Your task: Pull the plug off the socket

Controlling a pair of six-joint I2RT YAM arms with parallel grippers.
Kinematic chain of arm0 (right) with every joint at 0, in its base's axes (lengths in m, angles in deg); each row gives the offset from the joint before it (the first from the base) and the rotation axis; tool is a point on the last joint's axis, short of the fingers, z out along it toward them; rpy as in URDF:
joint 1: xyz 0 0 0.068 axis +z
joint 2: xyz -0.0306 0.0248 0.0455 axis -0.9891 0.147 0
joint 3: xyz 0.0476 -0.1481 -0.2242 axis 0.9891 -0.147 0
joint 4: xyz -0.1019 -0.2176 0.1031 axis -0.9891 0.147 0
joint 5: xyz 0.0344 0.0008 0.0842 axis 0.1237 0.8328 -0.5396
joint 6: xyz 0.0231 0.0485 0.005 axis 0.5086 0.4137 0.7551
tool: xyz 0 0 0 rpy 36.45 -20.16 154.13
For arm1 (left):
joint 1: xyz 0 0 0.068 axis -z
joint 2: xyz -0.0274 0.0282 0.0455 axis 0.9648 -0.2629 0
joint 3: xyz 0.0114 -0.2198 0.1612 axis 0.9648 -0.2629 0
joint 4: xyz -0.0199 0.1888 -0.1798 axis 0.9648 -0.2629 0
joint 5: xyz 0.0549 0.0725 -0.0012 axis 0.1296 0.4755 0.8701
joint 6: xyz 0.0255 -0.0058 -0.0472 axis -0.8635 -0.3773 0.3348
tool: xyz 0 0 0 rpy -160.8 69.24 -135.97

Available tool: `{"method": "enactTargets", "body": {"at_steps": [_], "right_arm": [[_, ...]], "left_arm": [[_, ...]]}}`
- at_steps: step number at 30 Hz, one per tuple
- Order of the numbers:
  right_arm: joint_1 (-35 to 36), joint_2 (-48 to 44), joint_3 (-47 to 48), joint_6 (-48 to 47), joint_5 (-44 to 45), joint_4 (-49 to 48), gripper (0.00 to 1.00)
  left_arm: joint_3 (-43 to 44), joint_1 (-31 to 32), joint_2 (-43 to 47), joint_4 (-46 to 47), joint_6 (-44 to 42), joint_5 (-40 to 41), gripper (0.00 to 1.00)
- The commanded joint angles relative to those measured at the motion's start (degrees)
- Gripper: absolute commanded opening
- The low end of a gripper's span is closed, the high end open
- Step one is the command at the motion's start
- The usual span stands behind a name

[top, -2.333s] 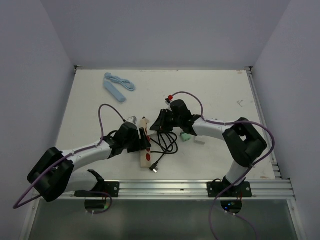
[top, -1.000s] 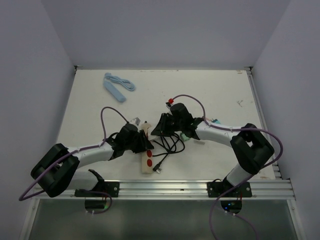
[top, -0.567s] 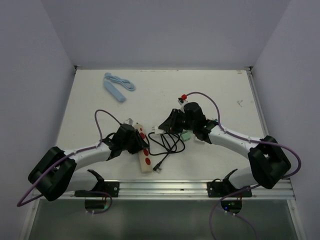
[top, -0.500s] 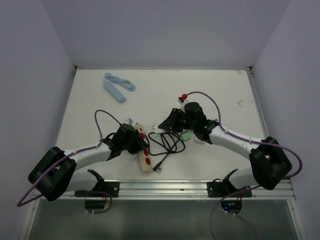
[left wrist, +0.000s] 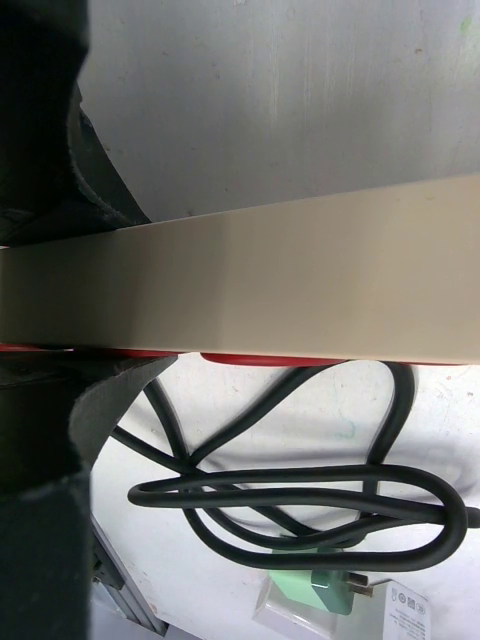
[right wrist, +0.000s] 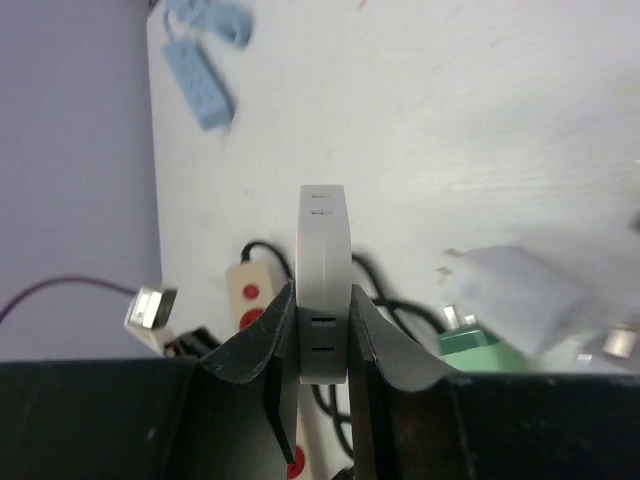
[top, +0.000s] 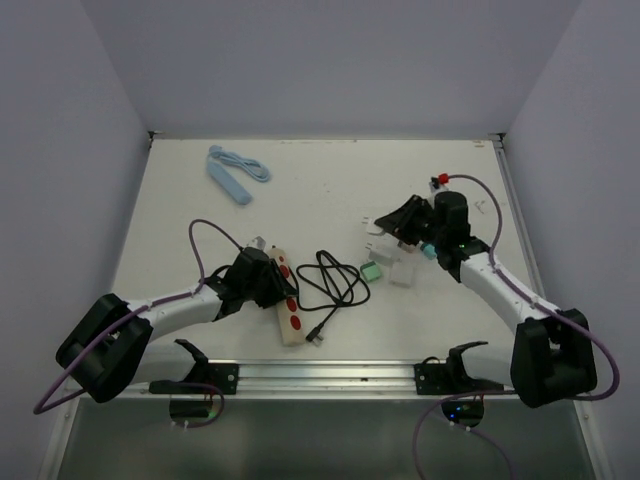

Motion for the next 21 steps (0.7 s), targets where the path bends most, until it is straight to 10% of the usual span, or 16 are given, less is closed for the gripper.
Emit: {"method": "enactTargets", "body": {"at_steps": [1,9,21], "right_arm": [[-9.5,-5.7,-1.5,-3.7,2.4,5.7,0.00],[-28.5,-6.8,-8.6,-0.3,5.9,5.0,0.00],[-32.8,2.9,-14.0,3.1,4.4,-3.6,0.13]], "left_arm": [[-1.7,-0.9,-0.8,-6.6,-1.8,4.0,0.00],[-1.1,-0.9,-0.3,-6.2,-2.5,4.0,0.00],[1.2,-2.3,-1.2,-6.9,-4.4,4.0,0.00]]}}
